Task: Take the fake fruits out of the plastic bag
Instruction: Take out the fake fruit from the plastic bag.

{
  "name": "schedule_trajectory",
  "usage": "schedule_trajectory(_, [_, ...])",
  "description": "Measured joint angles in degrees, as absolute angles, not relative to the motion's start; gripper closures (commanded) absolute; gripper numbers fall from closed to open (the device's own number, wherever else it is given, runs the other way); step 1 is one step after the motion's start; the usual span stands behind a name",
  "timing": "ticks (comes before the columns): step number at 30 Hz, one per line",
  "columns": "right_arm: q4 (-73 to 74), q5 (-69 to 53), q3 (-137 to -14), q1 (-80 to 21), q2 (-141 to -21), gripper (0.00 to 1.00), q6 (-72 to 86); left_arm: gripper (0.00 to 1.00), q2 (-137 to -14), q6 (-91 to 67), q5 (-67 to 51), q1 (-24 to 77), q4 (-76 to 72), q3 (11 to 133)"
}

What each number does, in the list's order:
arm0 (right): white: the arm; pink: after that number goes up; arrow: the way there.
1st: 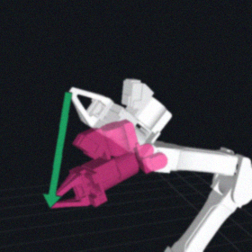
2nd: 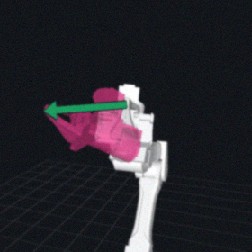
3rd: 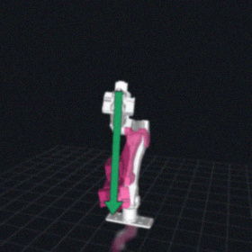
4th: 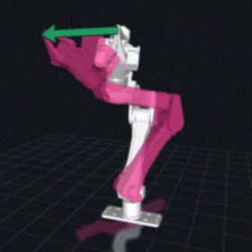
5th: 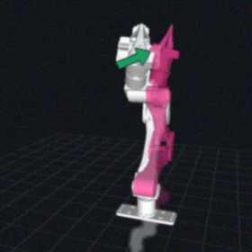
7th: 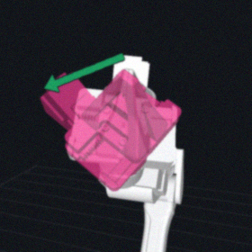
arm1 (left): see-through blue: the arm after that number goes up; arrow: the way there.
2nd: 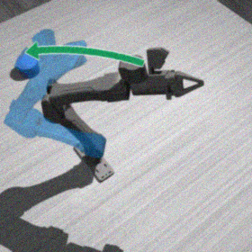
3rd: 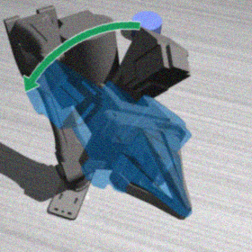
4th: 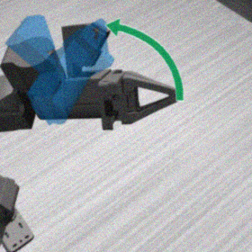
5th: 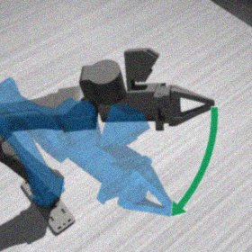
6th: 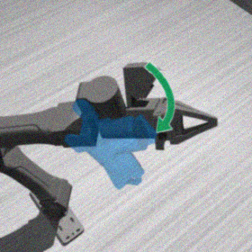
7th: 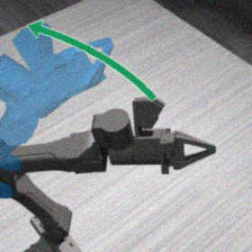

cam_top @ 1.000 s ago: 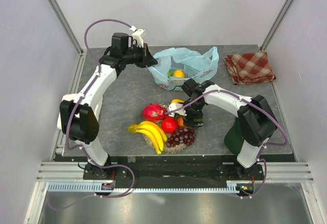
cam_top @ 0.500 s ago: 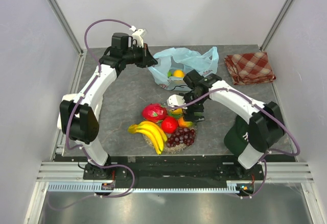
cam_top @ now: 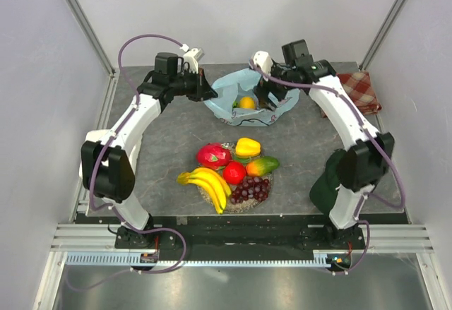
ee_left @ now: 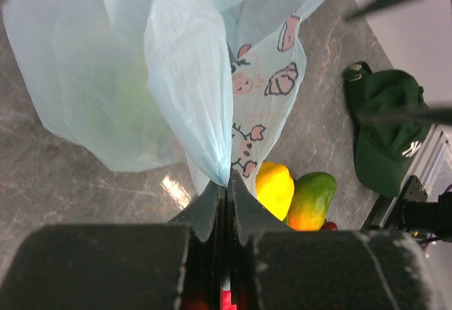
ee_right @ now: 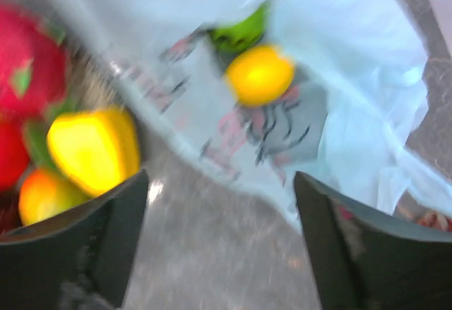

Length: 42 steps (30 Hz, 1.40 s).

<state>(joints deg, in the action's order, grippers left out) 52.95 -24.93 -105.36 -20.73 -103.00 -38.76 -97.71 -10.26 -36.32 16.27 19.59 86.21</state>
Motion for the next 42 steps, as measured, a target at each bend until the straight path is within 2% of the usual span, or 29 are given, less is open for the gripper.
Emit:
schedule_trajectory(3, [46.06,-25.61,-109.49,-20.21,-110.50,0.41,-31.29,0.98,-96.44,-10.20,-36.23,16.27,20.23,84.09])
schedule_trajectory(4, [45.15,-25.91,-110.48,-20.27,-112.86,0.53,-29.45,0.98,-96.20,-10.15,-36.16,16.27,20.62,83.85])
schedule_trajectory(5, [43.66,-26.28,-111.85,-20.40,-115.83,0.55,-27.49,0.98,-95.96,-10.11,-36.12,16.27,20.95,83.70])
schedule_trajectory(7, [40.97,-26.70,-114.89,-20.62,-122.13,0.51,-24.12,0.98,-95.88,-9.91,-36.01,16.32,21.12,83.68])
schedule_trajectory(8, [39.97,-26.65,-116.14,-20.82,-125.08,0.46,-22.94,0.98,-95.88,-9.78,-35.81,16.32,21.23,83.68])
schedule_trajectory(9, [39.09,-26.44,-116.64,-20.95,-127.17,0.34,-22.06,0.98,-95.88,-9.72,-35.62,16.34,21.39,83.66])
schedule_trajectory(10, [38.59,-25.87,-116.68,-21.08,-129.23,0.30,-21.47,0.98,-95.88,-9.65,-35.46,16.38,21.47,83.64])
schedule_trajectory(12, [38.48,-24.93,-116.57,-21.26,-131.31,0.24,-20.88,0.98,-95.88,-9.54,-34.96,16.43,21.74,83.42])
schedule_trajectory(14, [37.67,-24.10,-115.94,-21.28,-131.63,0.23,-20.51,0.98,-95.88,-9.54,-34.52,16.47,21.78,82.85])
schedule_trajectory(15, [37.17,-23.79,-115.90,-21.28,-131.63,0.17,-20.38,0.98,-95.88,-9.54,-34.46,16.47,21.80,82.52])
schedule_trajectory(16, [36.36,-23.53,-115.92,-21.30,-131.63,0.02,-20.16,0.98,-95.88,-9.54,-34.37,16.49,21.87,82.19])
schedule_trajectory(33, [32.58,-20.53,-118.17,-22.31,-137.91,0.02,-15.77,0.98,-96.90,-9.56,-34.52,16.49,22.31,81.36])
schedule_trajectory(42, [32.12,-18.96,-117.78,-22.39,-138.21,0.27,-15.14,0.98,-97.12,-9.56,-34.50,16.49,22.37,81.36])
